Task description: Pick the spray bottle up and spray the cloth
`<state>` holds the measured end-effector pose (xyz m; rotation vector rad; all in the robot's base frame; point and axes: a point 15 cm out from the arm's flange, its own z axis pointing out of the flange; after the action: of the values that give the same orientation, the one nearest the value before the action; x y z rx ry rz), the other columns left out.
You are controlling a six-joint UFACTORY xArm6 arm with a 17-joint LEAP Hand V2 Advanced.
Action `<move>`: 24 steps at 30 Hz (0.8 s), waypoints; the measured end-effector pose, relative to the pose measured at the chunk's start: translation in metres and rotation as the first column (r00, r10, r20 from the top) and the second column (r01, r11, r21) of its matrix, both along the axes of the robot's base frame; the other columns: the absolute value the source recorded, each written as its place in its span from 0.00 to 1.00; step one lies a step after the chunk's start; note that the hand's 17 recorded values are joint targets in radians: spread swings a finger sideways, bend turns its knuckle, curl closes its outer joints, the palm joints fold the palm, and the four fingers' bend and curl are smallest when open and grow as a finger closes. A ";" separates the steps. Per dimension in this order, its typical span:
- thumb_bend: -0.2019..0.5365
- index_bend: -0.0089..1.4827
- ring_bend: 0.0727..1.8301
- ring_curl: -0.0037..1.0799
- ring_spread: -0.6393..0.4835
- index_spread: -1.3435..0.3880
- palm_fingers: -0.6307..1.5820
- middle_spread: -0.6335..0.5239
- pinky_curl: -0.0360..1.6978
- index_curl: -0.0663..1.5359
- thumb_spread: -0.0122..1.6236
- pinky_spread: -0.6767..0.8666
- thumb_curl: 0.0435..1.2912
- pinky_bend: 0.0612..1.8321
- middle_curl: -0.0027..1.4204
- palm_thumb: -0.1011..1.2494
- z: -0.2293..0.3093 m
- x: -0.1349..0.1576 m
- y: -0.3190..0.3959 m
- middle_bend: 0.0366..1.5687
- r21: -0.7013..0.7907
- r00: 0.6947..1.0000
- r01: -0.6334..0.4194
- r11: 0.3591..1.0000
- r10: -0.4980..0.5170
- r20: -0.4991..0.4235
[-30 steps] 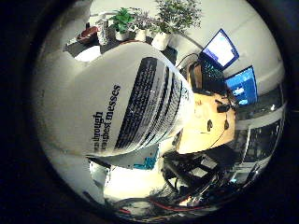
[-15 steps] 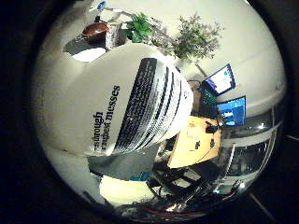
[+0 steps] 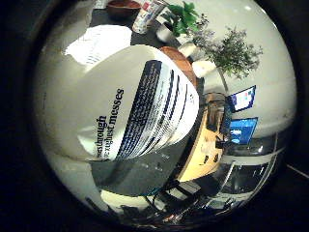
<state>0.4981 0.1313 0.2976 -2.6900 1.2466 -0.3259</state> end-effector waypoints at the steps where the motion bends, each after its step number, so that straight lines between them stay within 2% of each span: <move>1: 0.25 0.82 0.68 0.84 0.34 0.66 0.78 0.40 0.89 0.52 0.53 0.26 0.63 0.51 0.64 0.81 -0.001 0.000 0.001 0.80 0.000 1.000 0.004 1.000 -0.004 0.002; 7: 0.25 0.82 0.68 0.83 0.34 0.66 0.78 0.40 0.89 0.52 0.53 0.27 0.63 0.51 0.63 0.81 0.000 0.000 0.003 0.80 -0.001 1.000 -0.001 1.000 0.001 0.005; 14: 0.25 0.82 0.69 0.83 0.34 0.66 0.78 0.40 0.88 0.52 0.53 0.27 0.62 0.51 0.63 0.81 0.025 0.005 -0.003 0.80 0.006 0.999 0.010 1.000 -0.010 0.045; 24: 0.25 0.82 0.69 0.82 0.34 0.66 0.78 0.40 0.87 0.51 0.52 0.28 0.62 0.52 0.63 0.80 0.094 0.016 -0.018 0.80 0.024 0.993 0.040 0.999 -0.042 0.109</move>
<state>0.5142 0.1137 0.3913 -2.5928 1.2678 -0.4565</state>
